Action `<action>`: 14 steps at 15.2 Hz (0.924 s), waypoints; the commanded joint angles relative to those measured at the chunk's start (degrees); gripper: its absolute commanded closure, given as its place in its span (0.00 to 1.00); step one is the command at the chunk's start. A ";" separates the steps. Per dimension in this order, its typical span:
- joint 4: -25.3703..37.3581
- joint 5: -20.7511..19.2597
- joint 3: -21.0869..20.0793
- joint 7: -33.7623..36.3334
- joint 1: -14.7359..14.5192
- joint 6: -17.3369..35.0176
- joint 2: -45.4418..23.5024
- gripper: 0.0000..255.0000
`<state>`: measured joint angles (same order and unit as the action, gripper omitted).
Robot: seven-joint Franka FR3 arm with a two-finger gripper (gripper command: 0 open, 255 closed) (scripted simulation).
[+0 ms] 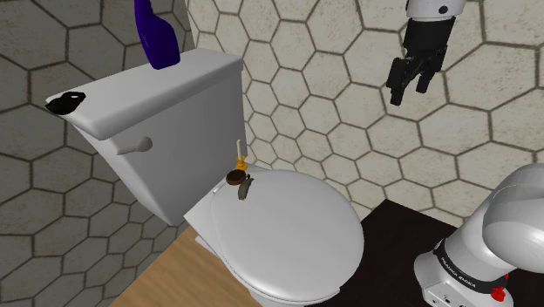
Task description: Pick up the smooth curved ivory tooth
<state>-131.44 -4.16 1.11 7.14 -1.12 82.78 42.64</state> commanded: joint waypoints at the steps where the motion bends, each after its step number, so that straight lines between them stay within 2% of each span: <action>1: 0.00 0.00 0.00 0.00 0.00 0.00 0.00 0.00; 8: -5.77 5.44 -6.06 11.36 -0.68 10.91 -4.88 0.00; 14: -7.43 8.94 -11.20 20.54 -1.20 20.99 -12.65 0.00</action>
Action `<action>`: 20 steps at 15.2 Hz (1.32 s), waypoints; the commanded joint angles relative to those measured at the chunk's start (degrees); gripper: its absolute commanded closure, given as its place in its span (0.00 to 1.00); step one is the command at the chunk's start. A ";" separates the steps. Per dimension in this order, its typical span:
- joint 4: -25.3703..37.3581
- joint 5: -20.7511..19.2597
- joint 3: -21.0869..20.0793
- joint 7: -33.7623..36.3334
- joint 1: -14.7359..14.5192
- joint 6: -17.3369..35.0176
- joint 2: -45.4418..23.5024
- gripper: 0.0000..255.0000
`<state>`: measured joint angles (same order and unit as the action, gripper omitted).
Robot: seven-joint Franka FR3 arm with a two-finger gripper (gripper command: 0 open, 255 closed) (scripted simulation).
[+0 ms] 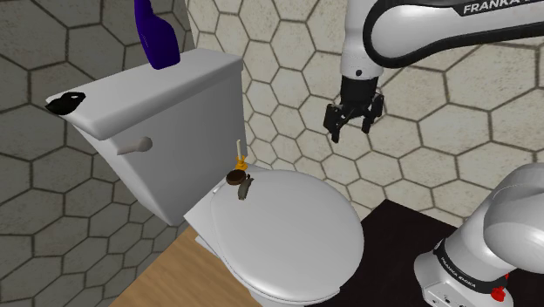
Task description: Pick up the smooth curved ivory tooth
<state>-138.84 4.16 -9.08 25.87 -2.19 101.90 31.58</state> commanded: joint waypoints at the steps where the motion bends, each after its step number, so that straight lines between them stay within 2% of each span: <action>1: 0.01 1.02 -1.84 3.33 -0.19 3.56 -3.19 0.00; 6: 1.51 2.07 -5.76 10.95 -0.23 11.77 -12.21 0.00; 10: 4.29 1.39 -8.41 17.34 -0.16 17.74 -20.46 0.00; 15: 9.64 -1.55 -10.55 25.81 -0.47 23.94 -31.62 0.00; 20: 17.04 -5.87 -10.65 34.25 -2.10 28.23 -43.15 0.00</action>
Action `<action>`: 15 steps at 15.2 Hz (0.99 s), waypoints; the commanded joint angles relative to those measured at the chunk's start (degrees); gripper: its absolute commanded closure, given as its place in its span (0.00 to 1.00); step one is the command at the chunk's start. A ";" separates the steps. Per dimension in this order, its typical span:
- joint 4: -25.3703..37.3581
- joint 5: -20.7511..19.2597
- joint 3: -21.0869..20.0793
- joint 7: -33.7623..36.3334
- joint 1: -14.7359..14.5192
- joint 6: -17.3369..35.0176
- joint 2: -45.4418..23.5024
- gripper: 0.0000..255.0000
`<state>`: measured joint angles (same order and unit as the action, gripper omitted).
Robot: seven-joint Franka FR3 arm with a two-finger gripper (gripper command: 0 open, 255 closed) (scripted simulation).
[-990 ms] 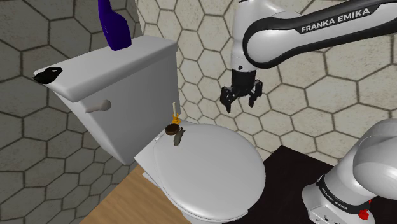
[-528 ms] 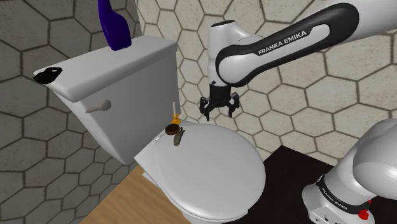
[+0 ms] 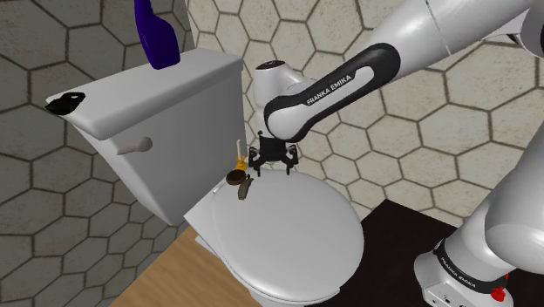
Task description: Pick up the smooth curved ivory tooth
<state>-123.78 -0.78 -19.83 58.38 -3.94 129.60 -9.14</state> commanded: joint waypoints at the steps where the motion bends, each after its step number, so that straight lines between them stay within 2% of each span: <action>1: 3.69 -1.79 0.32 3.31 -0.85 1.13 -4.72 0.00; 10: 23.04 -6.94 4.11 14.34 -6.54 3.12 -25.12 0.00; 15: 24.39 -7.59 4.83 15.01 -7.23 5.08 -28.38 0.00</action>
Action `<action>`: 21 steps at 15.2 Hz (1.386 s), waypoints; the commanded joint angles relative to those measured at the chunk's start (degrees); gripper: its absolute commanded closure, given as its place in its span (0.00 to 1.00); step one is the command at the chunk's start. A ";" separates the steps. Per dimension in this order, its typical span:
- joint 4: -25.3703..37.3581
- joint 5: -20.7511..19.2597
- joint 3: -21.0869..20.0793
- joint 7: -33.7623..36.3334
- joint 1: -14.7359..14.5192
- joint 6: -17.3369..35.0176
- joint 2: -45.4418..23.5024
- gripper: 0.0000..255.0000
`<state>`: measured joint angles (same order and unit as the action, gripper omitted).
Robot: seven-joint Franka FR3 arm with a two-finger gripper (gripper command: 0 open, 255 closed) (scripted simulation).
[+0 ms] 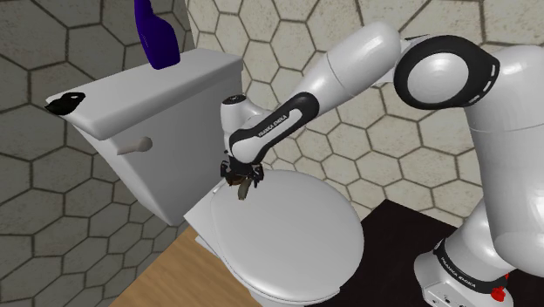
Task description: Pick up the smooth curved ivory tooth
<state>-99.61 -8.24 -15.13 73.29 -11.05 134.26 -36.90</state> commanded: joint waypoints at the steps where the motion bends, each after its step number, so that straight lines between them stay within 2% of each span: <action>1: 0.27 -0.27 0.25 0.15 -0.20 0.91 -1.16 0.00; 5: 0.44 -0.61 0.55 0.29 -0.43 2.16 -2.59 0.00; 6: 0.36 -0.60 0.54 0.31 -0.43 2.16 -2.50 1.00; 15: 0.44 -0.61 0.55 0.29 -0.43 2.16 -2.59 1.00; 21: 0.18 0.19 -0.16 -0.04 0.10 -0.80 0.66 1.00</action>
<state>-99.23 -8.20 -15.15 73.25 -11.01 133.89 -36.87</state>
